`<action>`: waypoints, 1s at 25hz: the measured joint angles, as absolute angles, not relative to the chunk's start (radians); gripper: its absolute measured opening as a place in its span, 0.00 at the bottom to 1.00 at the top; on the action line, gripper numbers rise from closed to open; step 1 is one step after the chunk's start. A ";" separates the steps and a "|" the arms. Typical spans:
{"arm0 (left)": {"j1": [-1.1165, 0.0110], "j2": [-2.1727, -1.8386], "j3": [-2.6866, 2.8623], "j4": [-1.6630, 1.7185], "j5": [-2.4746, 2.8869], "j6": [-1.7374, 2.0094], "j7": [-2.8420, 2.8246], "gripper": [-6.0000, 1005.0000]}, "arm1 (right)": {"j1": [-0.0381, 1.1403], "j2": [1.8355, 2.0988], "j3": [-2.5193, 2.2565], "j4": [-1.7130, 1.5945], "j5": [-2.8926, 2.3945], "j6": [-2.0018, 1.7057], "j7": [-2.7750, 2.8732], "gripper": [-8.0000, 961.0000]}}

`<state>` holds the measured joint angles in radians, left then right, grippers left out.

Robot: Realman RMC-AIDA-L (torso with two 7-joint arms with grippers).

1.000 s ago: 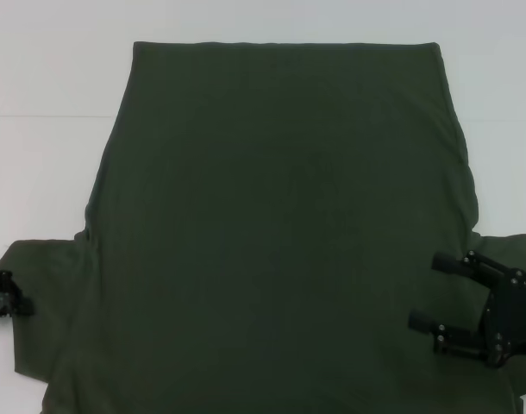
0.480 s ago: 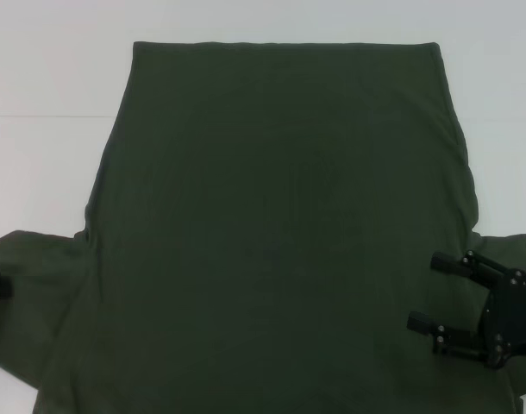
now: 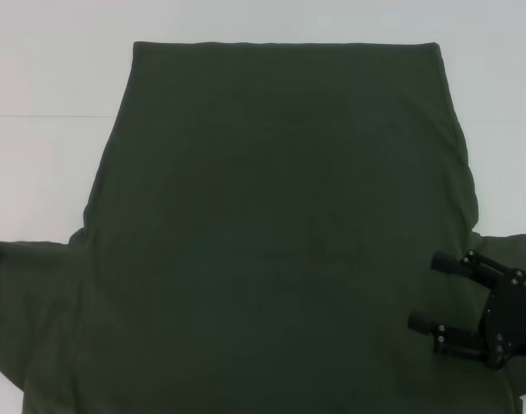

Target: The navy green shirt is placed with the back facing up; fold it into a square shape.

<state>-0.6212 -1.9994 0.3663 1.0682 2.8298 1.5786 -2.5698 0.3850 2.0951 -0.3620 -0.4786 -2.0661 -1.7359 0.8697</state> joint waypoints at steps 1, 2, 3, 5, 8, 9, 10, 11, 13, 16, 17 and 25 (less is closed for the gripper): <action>-0.624 -1.999 0.367 1.068 2.830 1.583 -2.570 0.02 | 0.385 2.095 -0.362 -0.479 -2.066 -1.736 0.870 0.95; -0.628 -1.999 0.368 1.069 2.830 1.588 -2.570 0.02 | 0.385 2.095 -0.362 -0.479 -2.066 -1.736 0.870 0.95; -0.632 -2.000 0.370 1.069 2.830 1.594 -2.570 0.02 | 0.385 2.095 -0.362 -0.478 -2.066 -1.736 0.870 0.95; -0.639 -2.003 0.381 1.069 2.829 1.604 -2.573 0.02 | 0.385 2.095 -0.362 -0.477 -2.066 -1.736 0.870 0.95; -0.652 -2.011 0.417 1.072 2.829 1.614 -2.586 0.02 | 0.385 2.095 -0.362 -0.474 -2.066 -1.736 0.870 0.95; -0.658 -2.018 0.430 1.077 2.828 1.619 -2.594 0.02 | 0.385 2.095 -0.362 -0.473 -2.066 -1.736 0.870 0.95; -0.664 -2.025 0.441 1.085 2.828 1.626 -2.603 0.02 | 0.385 2.096 -0.362 -0.473 -2.066 -1.736 0.870 0.95; -0.672 -2.033 0.453 1.097 2.827 1.635 -2.613 0.02 | 0.385 2.096 -0.362 -0.471 -2.066 -1.736 0.870 0.95; -0.682 -2.054 0.481 1.128 2.823 1.650 -2.633 0.02 | 0.385 2.097 -0.363 -0.470 -2.066 -1.735 0.870 0.95; -0.699 -2.085 0.538 1.167 2.820 1.657 -2.649 0.02 | 0.385 2.097 -0.366 -0.468 -2.066 -1.734 0.870 0.95; -0.703 -2.093 0.562 1.172 2.820 1.656 -2.654 0.02 | 0.385 2.097 -0.367 -0.468 -2.066 -1.734 0.870 0.95; -0.711 -2.161 0.737 1.205 2.820 1.629 -2.670 0.03 | 0.383 2.098 -0.371 -0.464 -2.067 -1.736 0.870 0.95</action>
